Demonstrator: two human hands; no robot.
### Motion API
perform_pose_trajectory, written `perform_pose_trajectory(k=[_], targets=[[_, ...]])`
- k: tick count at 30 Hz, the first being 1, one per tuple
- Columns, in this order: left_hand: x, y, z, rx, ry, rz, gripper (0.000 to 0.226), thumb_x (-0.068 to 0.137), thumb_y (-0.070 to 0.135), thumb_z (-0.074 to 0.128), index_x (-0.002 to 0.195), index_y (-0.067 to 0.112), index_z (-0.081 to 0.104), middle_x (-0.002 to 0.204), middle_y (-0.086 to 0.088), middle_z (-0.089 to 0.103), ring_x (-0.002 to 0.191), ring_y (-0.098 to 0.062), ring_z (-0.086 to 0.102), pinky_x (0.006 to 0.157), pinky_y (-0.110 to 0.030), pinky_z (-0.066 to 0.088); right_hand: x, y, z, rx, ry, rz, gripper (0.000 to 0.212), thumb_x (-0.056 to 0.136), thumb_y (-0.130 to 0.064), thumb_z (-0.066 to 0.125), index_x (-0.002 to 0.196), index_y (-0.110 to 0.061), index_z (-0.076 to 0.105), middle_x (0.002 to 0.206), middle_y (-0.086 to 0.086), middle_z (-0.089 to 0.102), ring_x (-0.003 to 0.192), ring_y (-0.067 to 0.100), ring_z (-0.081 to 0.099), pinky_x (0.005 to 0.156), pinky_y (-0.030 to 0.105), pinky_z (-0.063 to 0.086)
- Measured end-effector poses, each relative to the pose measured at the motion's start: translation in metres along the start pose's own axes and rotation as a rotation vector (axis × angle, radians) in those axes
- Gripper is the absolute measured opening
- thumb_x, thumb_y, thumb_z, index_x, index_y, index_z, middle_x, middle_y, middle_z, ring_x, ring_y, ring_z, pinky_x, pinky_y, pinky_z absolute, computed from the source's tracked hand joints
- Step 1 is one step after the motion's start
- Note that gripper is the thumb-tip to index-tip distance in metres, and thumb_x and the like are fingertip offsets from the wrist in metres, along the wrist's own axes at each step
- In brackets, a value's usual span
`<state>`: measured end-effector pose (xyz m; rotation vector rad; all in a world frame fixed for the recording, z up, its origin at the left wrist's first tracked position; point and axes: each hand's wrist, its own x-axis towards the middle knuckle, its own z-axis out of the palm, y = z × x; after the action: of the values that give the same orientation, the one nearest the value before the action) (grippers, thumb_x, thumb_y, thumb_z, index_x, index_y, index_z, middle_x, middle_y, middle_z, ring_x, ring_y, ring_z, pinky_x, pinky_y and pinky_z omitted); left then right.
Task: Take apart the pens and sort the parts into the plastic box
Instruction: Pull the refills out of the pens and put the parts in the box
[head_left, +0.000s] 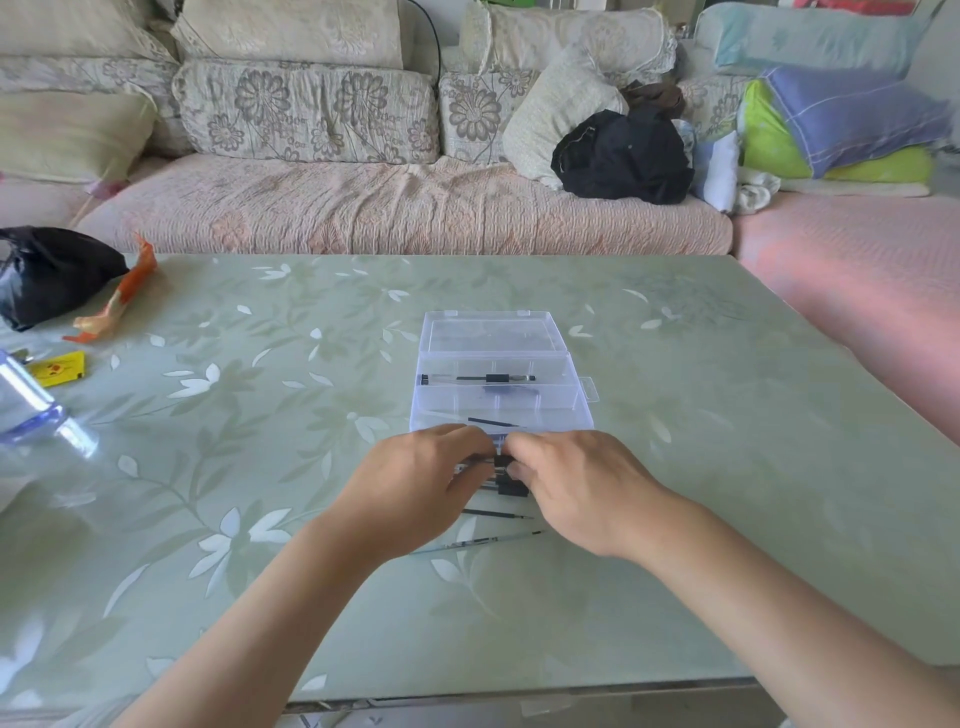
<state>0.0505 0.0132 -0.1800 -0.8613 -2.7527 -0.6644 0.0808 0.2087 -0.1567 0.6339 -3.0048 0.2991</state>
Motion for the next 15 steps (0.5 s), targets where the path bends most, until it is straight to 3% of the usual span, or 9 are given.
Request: perform_pose_trajectory(k=[3, 9, 12, 15], targets=[[0.000, 0.000, -0.001, 0.009, 0.000, 0.008, 0.011, 0.096, 0.035, 0.054, 0.101, 0.033, 0.064, 0.095, 0.016, 0.067, 0.065, -0.009, 0.046, 0.060, -0.026, 0.045, 0.000, 0.000, 0.001, 0.032, 0.000, -0.001, 0.020, 0.101, -0.031, 0.037, 0.085, -0.020, 0.041, 0.068, -0.003, 0.049, 0.067, 0.029, 0.045, 0.058, 0.035, 0.032], [-0.001, 0.000, -0.005, 0.002, -0.012, 0.013, 0.013, 0.094, 0.040, 0.052, 0.098, 0.035, 0.063, 0.092, 0.017, 0.068, 0.075, -0.007, 0.061, 0.060, -0.026, 0.047, -0.001, 0.004, 0.000, 0.062, 0.006, -0.003, 0.020, 0.101, -0.039, 0.037, 0.088, -0.025, 0.044, 0.066, -0.001, 0.051, 0.064, 0.025, 0.046, 0.058, 0.035, 0.036], [-0.001, 0.000, -0.005, 0.036, -0.033, -0.002, 0.011, 0.095, 0.039, 0.054, 0.101, 0.036, 0.062, 0.095, 0.018, 0.067, 0.068, -0.003, 0.054, 0.058, -0.016, 0.038, -0.004, 0.007, -0.001, 0.112, -0.008, 0.010, 0.020, 0.098, -0.048, 0.041, 0.110, -0.033, 0.046, 0.078, -0.011, 0.058, 0.077, 0.019, 0.051, 0.068, 0.034, 0.041], [0.000, -0.002, -0.004, 0.069, -0.058, -0.028, 0.012, 0.094, 0.040, 0.054, 0.102, 0.036, 0.062, 0.097, 0.017, 0.067, 0.074, -0.006, 0.056, 0.059, -0.016, 0.037, -0.009, 0.012, -0.002, 0.059, -0.047, 0.057, 0.034, 0.093, -0.049, 0.044, 0.124, -0.034, 0.038, 0.070, -0.016, 0.046, 0.078, 0.015, 0.047, 0.068, 0.030, 0.036]])
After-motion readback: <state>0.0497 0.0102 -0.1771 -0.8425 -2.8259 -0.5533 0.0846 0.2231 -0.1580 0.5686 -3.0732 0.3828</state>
